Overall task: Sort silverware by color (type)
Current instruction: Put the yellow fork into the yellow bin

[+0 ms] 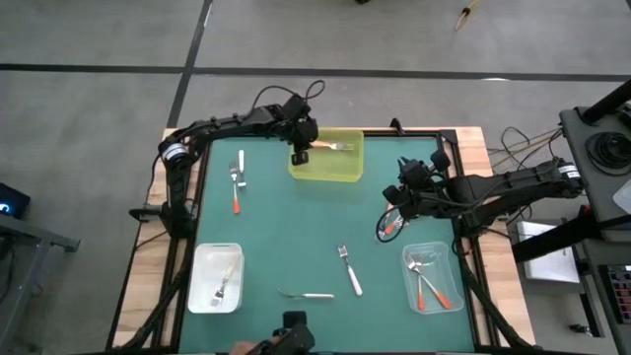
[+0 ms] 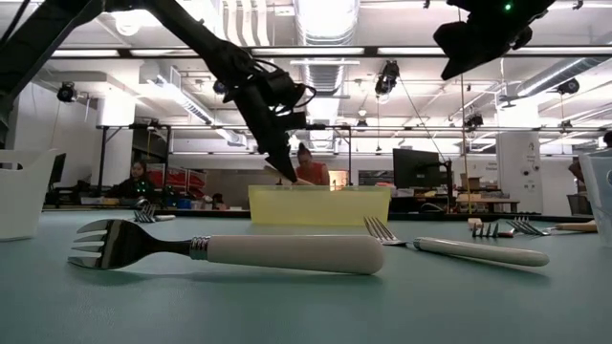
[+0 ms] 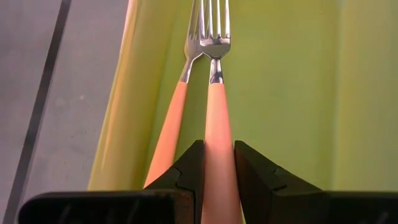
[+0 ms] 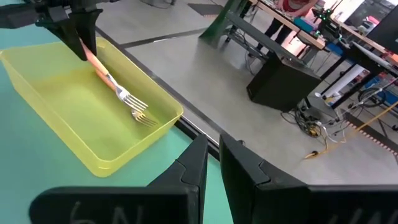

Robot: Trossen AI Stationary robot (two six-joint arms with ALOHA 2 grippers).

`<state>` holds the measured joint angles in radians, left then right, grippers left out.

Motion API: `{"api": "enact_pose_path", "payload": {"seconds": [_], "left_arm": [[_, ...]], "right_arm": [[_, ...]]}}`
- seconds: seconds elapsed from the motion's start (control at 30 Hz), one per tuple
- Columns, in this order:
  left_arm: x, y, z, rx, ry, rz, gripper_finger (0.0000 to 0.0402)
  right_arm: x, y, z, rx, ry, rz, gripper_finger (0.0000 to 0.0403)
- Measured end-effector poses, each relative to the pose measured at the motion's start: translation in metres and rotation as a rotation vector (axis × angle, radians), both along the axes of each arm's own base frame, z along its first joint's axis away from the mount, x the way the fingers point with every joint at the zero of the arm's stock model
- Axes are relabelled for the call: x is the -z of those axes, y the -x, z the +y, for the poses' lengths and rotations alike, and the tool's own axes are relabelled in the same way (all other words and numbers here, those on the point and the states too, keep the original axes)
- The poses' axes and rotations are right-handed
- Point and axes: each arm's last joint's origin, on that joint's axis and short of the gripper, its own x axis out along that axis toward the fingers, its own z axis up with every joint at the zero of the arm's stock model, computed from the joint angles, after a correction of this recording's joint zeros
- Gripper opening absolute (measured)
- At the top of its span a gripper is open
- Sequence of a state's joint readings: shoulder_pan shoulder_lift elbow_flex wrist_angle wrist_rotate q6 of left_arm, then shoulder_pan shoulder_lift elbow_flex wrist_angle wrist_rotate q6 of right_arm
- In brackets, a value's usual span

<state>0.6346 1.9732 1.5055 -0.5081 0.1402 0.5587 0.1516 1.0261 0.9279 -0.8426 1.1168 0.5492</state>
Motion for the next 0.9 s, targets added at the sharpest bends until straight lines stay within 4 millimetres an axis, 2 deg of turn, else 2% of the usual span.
{"api": "enact_pose_path", "payload": {"seconds": [0.37, 0.7, 0.9], "left_arm": [[0.003, -0.002, -0.001, 0.017, 0.002, 0.003, 0.0053], [0.006, -0.001, -0.005, 0.028, 0.020, 0.030, 0.0053], [0.007, -0.005, -0.006, 0.050, 0.032, 0.007, 0.0054]], "right_arm": [[-0.007, -0.012, 0.002, -0.040, 0.035, -0.054, 0.0034], [-0.002, -0.019, 0.002, -0.040, 0.046, -0.018, 0.0034], [-0.010, -0.022, -0.004, -0.029, 0.092, -0.038, 0.0034]]}}
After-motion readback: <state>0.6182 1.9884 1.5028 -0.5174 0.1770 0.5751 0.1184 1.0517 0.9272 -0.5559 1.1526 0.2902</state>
